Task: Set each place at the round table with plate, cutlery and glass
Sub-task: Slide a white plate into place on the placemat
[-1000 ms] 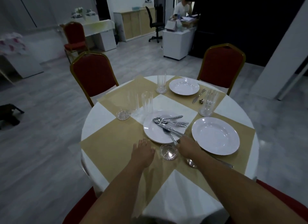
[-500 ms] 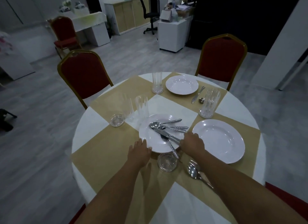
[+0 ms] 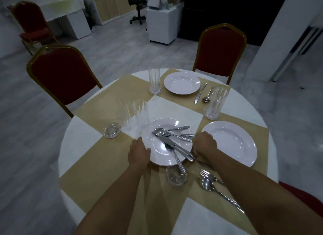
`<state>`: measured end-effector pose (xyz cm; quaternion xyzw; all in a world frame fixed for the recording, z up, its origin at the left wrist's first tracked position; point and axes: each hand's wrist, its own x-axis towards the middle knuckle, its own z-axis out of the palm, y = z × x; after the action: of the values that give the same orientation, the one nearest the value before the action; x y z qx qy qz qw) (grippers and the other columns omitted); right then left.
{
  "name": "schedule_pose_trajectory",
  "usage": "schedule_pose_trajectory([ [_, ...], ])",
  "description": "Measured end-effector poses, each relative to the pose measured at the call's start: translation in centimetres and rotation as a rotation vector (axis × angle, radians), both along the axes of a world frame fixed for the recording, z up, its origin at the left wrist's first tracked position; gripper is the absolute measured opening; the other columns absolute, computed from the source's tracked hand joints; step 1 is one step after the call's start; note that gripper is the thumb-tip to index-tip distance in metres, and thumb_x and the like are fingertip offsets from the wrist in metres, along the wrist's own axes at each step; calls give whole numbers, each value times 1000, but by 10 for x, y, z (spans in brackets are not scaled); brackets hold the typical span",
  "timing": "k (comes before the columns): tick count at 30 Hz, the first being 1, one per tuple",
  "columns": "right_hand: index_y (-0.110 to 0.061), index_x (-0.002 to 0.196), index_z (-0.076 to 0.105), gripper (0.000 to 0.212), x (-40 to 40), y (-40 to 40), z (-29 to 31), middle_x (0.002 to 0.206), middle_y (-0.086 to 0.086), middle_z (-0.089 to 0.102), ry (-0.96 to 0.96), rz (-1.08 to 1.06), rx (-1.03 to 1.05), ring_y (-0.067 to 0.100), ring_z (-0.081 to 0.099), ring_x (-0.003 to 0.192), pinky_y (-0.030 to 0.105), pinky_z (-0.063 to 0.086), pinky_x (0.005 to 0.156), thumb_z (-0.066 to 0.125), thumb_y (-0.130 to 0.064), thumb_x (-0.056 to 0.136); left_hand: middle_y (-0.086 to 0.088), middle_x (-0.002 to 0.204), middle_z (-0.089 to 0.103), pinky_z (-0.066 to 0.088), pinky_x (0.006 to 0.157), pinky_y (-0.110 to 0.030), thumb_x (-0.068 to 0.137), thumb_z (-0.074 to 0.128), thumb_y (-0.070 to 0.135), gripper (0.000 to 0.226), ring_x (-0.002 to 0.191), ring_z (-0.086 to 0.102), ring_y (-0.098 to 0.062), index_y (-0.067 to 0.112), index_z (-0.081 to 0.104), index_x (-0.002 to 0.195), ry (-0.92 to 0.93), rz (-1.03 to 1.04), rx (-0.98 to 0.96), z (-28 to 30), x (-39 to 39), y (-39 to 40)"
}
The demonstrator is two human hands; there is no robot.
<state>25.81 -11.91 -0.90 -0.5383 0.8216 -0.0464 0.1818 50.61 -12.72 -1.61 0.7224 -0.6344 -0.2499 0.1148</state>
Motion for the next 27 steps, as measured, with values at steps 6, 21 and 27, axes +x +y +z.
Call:
schedule_pose_trajectory([
  [6, -14, 119, 61, 33, 8, -15, 4, 120, 9, 59, 83, -14, -84, 29, 53, 114, 38, 42, 93, 53, -27, 90, -14, 127, 48, 44, 90, -38, 84, 70, 23, 52, 113, 54, -32, 6, 46, 127, 146, 111, 77, -4, 4, -21],
  [21, -19, 128, 53, 63, 41, -42, -14, 132, 2, 51, 205, 320, 12, 28, 42, 123, 42, 35, 99, 50, -63, 84, -6, 91, 64, 40, 66, -25, 80, 73, 18, 17, 89, 63, -24, 9, 59, 83, 301, 192, 219, -11, 21, -42],
  [27, -6, 113, 57, 26, 27, -60, -7, 120, 14, 59, 38, 90, -11, 34, 53, 114, 38, 44, 93, 43, -15, 93, -11, 88, 69, 54, 76, -36, 77, 75, 19, 16, 88, 67, -28, 9, 63, 74, 486, 268, 266, -18, 30, -44],
])
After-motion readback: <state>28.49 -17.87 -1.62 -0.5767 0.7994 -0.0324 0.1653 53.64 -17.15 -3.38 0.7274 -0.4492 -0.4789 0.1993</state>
